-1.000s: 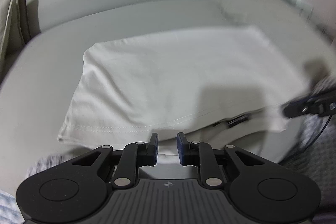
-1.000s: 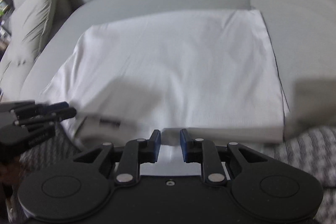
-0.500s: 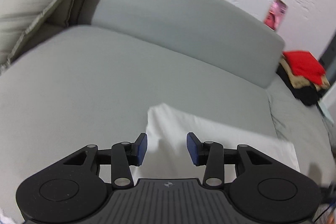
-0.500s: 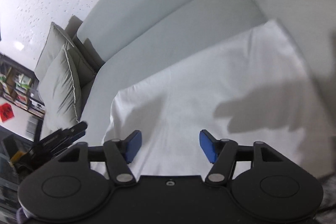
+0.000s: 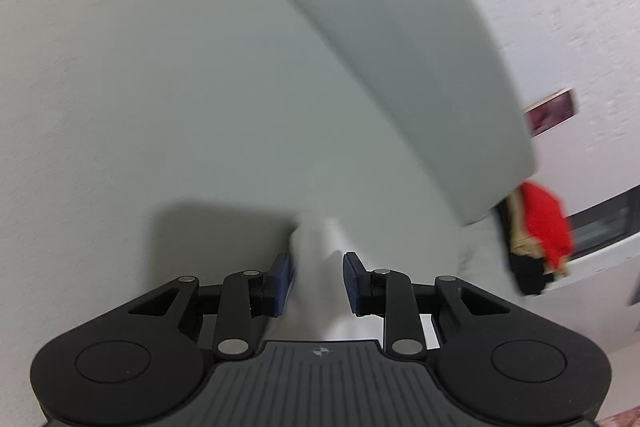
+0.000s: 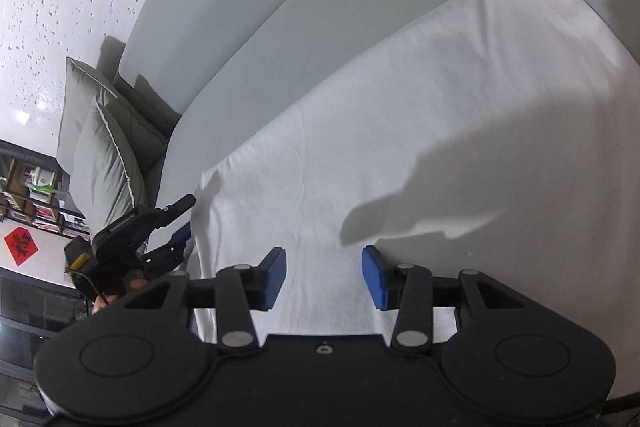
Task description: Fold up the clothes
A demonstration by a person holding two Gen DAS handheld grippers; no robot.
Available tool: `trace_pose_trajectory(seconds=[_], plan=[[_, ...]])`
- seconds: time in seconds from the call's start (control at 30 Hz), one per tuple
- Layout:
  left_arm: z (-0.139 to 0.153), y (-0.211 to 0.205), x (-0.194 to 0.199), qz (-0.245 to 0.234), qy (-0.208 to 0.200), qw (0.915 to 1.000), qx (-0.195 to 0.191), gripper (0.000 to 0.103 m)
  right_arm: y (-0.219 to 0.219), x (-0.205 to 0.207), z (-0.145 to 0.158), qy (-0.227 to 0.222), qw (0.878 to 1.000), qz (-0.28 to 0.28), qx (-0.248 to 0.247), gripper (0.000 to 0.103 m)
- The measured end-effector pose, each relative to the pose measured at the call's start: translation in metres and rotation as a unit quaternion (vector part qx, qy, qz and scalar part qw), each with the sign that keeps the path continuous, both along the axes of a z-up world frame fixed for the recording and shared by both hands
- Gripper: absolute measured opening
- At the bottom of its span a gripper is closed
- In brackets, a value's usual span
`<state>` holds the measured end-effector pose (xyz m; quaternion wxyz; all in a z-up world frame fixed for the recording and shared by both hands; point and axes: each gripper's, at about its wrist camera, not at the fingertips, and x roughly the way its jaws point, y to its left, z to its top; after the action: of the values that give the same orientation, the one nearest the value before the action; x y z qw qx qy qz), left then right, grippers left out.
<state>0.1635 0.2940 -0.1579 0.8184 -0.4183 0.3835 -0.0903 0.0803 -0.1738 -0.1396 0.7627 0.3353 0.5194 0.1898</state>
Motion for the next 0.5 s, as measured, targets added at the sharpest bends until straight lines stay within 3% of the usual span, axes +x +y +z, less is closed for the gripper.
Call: trace_pose_trajectory(seconds=[0.07, 0.23, 0.37, 0.4, 0.47, 0.5], plan=[[0.000, 0.000, 0.002, -0.006, -0.009, 0.9999, -0.012, 0.026, 0.001, 0.001, -0.003, 0.001, 1.000, -0.002, 0.003, 0.041], [-0.013, -0.002, 0.024, -0.025, 0.013, 0.9990, -0.034, 0.027, -0.001, 0.002, -0.003, 0.004, 1.000, -0.002, 0.006, 0.041], [-0.029, 0.001, 0.043, -0.024, 0.022, 0.9955, -0.089, 0.027, 0.000, 0.001, -0.003, 0.002, 1.000, 0.001, 0.003, 0.041], [-0.034, 0.002, 0.046, -0.021, 0.027, 0.9944, -0.100, 0.023, 0.000, 0.001, -0.003, 0.002, 1.000, 0.001, 0.003, 0.041], [-0.033, 0.001, 0.046, -0.013, 0.020, 0.9958, -0.089, 0.003, 0.000, 0.001, -0.003, 0.001, 1.000, 0.003, 0.002, 0.041], [-0.031, 0.000, 0.045, -0.008, 0.013, 0.9970, -0.076, 0.002, 0.000, 0.001, -0.003, 0.000, 1.000, 0.003, 0.002, 0.041]])
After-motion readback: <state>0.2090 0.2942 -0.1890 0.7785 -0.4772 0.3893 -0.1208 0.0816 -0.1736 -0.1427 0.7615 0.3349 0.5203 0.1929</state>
